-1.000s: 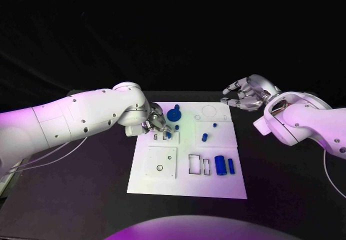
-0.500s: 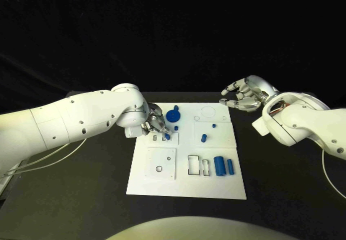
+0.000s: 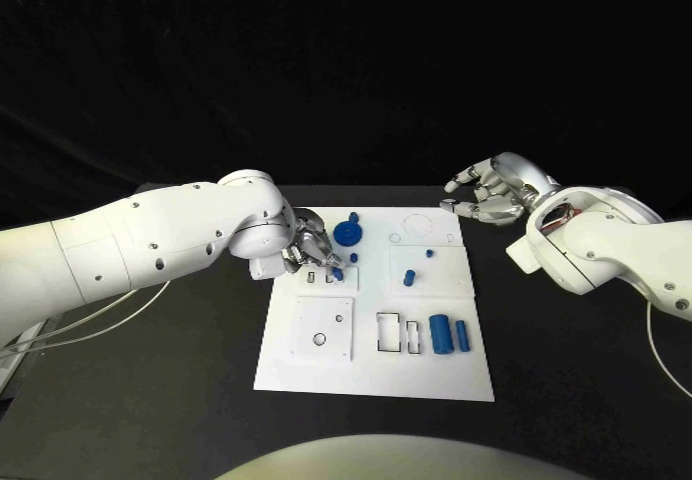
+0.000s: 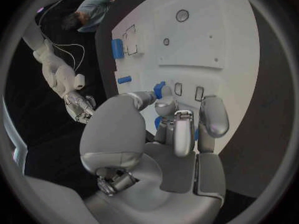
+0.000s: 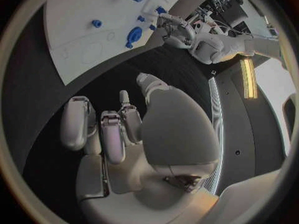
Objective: Assemble the parts on the task board
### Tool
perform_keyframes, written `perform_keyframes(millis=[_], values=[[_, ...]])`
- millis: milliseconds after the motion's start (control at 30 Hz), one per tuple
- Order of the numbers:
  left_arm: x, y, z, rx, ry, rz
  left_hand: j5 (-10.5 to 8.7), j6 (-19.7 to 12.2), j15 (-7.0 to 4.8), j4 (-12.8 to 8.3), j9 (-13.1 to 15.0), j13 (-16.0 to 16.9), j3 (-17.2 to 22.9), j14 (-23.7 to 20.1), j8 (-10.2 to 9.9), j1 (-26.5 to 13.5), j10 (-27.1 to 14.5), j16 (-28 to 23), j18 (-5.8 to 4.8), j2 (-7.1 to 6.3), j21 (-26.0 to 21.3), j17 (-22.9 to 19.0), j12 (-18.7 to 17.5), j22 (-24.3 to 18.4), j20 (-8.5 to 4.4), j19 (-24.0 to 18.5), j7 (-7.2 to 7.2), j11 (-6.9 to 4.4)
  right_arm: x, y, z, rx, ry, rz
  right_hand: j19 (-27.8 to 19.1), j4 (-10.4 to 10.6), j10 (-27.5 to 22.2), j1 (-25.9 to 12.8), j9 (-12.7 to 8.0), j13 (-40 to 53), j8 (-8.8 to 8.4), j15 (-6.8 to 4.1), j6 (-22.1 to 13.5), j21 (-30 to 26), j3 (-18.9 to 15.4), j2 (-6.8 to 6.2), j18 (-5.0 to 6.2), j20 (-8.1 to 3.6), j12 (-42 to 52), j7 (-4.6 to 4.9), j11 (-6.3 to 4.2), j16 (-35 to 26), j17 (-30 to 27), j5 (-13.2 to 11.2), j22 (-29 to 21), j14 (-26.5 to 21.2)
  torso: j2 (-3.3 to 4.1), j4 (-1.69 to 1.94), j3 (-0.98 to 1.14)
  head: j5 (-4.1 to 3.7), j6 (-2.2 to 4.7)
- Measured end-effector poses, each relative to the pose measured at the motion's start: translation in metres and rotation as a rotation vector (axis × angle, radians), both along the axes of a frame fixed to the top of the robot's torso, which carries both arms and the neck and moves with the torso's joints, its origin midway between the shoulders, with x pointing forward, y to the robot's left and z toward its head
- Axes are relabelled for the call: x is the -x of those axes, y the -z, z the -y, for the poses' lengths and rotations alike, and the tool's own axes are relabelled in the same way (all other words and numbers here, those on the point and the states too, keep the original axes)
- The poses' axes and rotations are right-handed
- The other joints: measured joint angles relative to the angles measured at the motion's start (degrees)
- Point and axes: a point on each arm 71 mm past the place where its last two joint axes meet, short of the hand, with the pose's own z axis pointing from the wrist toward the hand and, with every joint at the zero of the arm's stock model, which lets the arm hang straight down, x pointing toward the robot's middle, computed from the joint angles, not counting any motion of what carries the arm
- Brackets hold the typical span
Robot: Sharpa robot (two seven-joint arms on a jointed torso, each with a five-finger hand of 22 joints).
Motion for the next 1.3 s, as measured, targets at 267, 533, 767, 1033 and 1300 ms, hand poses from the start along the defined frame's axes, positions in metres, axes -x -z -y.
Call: perform_keyframes(millis=[267, 533, 767, 1033, 1300], values=[[0.005, -0.001, -0.004, 0.022, -0.013, 0.009, 5.53, 0.0, 0.0, -1.2, 0.2, 0.1, -1.2, 0.0, 0.7, -1.2, 0.4, 0.0, 0.0, -1.19, 0.0, 0.0, 0.0, 0.6, -0.21, 0.2, 0.0, -0.03, 0.0, 0.0, 0.001, 0.002, 0.003, 0.0, -0.2, 0.0, 0.0, -0.5, 0.1, 0.0, 0.0, 0.0, 0.0, 0.0, 0.0, 0.09, -0.01, -0.21, 0.0, 0.0, 0.0, 0.0, 0.0, -0.2, 0.0, 0.0, 0.02, 0.01, 0.01, 0.23, 0.01], [0.015, 0.001, -0.012, 0.027, -0.004, 0.063, 9.68, 1.1, 0.0, -1.9, -0.2, 0.2, -1.9, 0.0, 1.0, -1.9, 1.3, 0.0, 0.0, -1.8, 0.4, 0.0, 0.0, 1.5, -0.41, 0.4, -0.31, -0.3, 0.0, 0.001, 0.002, 0.003, 0.006, -0.002, -0.2, 0.0, 0.0, -0.5, 0.1, 0.0, 0.0, 0.0, 0.0, 0.0, 0.0, 0.09, -0.01, -0.21, 0.0, 0.0, 0.0, 0.0, 0.0, -0.2, 0.0, 0.0, 0.03, 0.04, -0.03, 0.38, -0.07], [0.024, 0.003, -0.019, 0.029, 0.013, 0.161, 12.52, 2.3, -0.22, -2.3, -0.6, 0.6, -2.3, 0.2, 1.0, -2.5, 2.4, 0.0, 0.0, -2.4, 1.7, 0.0, 0.0, 3.4, -0.4, 1.9, -0.45, -0.31, 0.001, 0.001, 0.004, 0.004, 0.009, -0.003, -0.2, 0.0, 0.0, -0.5, 0.1, 0.0, 0.0, 0.0, 0.0, 0.0, 0.0, 0.09, -0.01, -0.21, 0.0, 0.0, 0.0, 0.0, 0.0, -0.2, 0.0, 0.0, 0.04, 0.08, -0.05, 0.46, -0.04], [0.033, 0.004, -0.026, 0.061, 0.005, 0.294, 14.24, 3.5, -0.43, -2.6, -1.2, 0.9, -2.6, 0.0, 1.0, -2.9, 3.2, 0.0, 0.0, -2.86, 2.1, 0.0, 0.2, 4.3, -0.4, 2.1, -0.63, -0.69, 0.001, 0.001, 0.006, 0.005, 0.014, -0.004, -0.2, 0.0, 0.0, -0.5, 0.1, 0.0, 0.0, 0.0, 0.0, 0.0, 0.0, 0.07, -0.01, -0.21, 0.0, 0.0, 0.0, 0.0, 0.0, -0.2, 0.0, 0.0, 0.04, 0.07, -0.07, 0.59, -0.05], [0.042, 0.01, -0.027, 0.089, 0.008, 0.385, 15.07, 4.0, -0.42, -2.6, -1.5, 1.3, -2.6, 0.0, 0.6, -3.1, 3.6, 0.0, -0.9, -3.01, 2.4, 0.0, 0.4, 4.6, -0.4, 2.5, -0.74, -0.69, 0.001, 0.001, 0.008, 0.006, 0.017, -0.005, -0.2, 0.2, 0.0, -0.8, 0.1, 0.0, 0.0, 0.0, 0.0, 0.0, 0.2, 0.32, -0.01, -0.21, 0.0, 0.0, 0.0, 0.0, 0.0, -0.2, 0.0, 0.0, 0.1, -0.05, -0.06, 0.55, -0.02]])
